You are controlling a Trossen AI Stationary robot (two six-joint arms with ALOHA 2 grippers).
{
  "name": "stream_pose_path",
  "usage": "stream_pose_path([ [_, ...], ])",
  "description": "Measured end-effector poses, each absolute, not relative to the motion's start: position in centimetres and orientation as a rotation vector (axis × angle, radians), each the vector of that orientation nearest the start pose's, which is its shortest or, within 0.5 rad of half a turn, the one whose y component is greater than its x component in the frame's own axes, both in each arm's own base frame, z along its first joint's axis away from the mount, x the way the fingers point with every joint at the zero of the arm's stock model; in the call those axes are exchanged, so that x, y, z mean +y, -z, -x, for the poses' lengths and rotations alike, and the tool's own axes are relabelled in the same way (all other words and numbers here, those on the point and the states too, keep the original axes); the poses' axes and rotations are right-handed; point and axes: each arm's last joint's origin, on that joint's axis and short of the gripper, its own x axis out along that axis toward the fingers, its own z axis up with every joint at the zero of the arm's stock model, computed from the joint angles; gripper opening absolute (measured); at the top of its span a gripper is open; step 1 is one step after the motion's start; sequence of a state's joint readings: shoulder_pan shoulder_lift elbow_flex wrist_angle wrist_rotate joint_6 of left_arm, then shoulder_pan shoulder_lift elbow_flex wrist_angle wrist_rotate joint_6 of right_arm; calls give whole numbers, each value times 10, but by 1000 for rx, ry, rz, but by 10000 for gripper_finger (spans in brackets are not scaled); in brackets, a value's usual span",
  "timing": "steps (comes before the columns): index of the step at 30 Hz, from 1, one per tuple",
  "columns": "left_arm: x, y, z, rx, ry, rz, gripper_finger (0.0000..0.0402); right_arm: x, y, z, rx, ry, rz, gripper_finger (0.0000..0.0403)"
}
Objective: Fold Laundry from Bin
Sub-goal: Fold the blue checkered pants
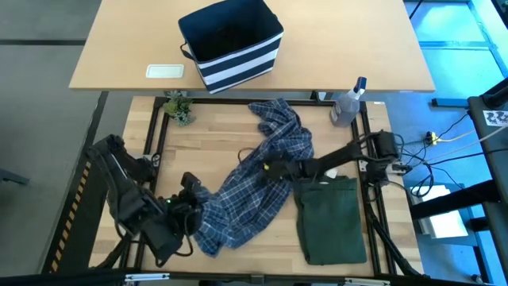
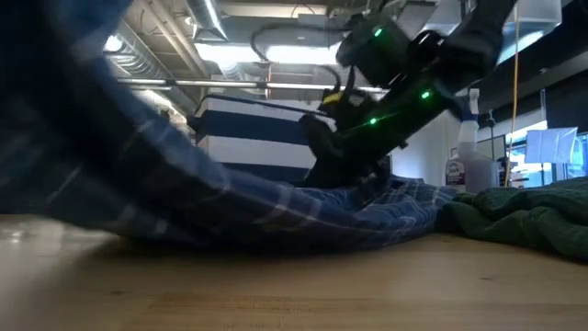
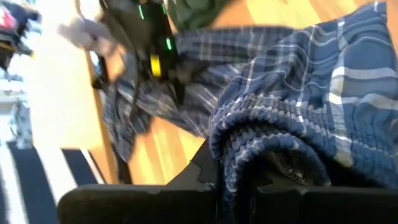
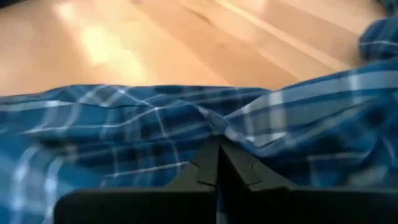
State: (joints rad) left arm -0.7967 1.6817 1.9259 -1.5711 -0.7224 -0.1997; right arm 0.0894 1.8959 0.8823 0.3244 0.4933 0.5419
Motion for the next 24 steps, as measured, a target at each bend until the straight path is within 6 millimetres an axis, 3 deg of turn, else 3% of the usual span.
stream_pose_path([
  [7, -169, -433, -232, 882, -50, -774, 5, -5, -132, -370, 495, 545, -270, 5],
  [12, -142, -436, -249, 936, -77, -805, 5, -7, -183, -377, 375, 558, -147, 5],
  [19, -105, -436, -271, 997, -37, -851, 5, 0, -256, -337, 323, 690, 11, 5],
  [24, -77, -440, -291, 966, 28, -895, 5, 3, -281, -305, 351, 782, 43, 5],
])
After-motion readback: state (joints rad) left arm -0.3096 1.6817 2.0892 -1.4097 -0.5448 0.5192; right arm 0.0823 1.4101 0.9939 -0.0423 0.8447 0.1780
